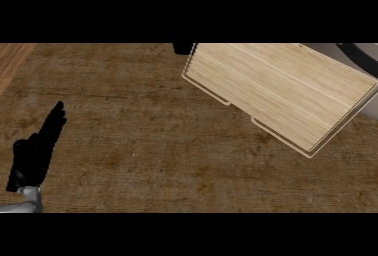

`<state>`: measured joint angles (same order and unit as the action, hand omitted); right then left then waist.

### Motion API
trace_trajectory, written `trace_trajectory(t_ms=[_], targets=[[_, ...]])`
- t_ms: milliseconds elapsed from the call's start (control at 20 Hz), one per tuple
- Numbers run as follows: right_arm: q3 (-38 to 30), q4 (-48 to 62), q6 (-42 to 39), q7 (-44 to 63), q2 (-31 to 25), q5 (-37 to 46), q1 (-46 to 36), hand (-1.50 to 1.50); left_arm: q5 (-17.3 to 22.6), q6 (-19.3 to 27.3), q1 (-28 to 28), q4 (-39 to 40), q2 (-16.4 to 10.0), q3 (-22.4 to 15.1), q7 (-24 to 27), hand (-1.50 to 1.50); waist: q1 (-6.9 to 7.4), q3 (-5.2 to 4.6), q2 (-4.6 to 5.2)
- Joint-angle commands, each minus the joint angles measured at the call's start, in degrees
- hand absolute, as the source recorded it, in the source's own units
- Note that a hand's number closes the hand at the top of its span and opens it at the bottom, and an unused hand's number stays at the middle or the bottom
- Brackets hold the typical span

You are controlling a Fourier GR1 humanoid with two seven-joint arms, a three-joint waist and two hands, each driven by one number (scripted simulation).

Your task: Pick the croissant from the tray and place it in the pot

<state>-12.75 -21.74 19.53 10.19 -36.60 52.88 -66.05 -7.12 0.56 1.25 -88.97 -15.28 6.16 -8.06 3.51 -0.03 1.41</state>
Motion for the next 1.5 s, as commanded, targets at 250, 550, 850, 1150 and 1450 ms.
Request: trace_trajectory(t_ms=[250, 550, 850, 1150, 1450], targets=[[-3.82, 9.51, 2.24, -6.53, -3.18, -1.82, 1.26, 1.50, 0.48, -1.59, 0.45, 0.33, -0.97, 0.37, 1.94, 0.00, 2.04, 0.33, 1.08], [-8.98, 11.76, 1.13, -10.04, -2.02, -7.02, 1.75, -1.50, -0.03, -1.18, 2.20, -0.86, 0.45, -1.36, -0.53, 0.00, 2.78, 0.54, 1.57], [-11.50, 11.60, 1.76, -15.10, -2.58, -9.34, 1.52, -1.50, 0.41, -0.99, 2.40, 0.33, 0.49, -0.38, -0.60, 0.00, 2.28, 0.42, 1.11], [-22.62, 6.01, 7.18, -25.52, -0.68, -21.07, -0.43, -1.50, -0.23, -0.14, 2.73, 1.72, 0.59, 0.04, 0.20, 0.00, 1.23, 0.54, 0.86], [-26.58, 9.13, -2.18, -27.10, -4.81, -25.56, -0.91, -1.50, 0.28, -1.08, 1.64, 0.46, -0.12, 0.49, -0.61, 0.00, 0.88, 0.32, 0.37]])
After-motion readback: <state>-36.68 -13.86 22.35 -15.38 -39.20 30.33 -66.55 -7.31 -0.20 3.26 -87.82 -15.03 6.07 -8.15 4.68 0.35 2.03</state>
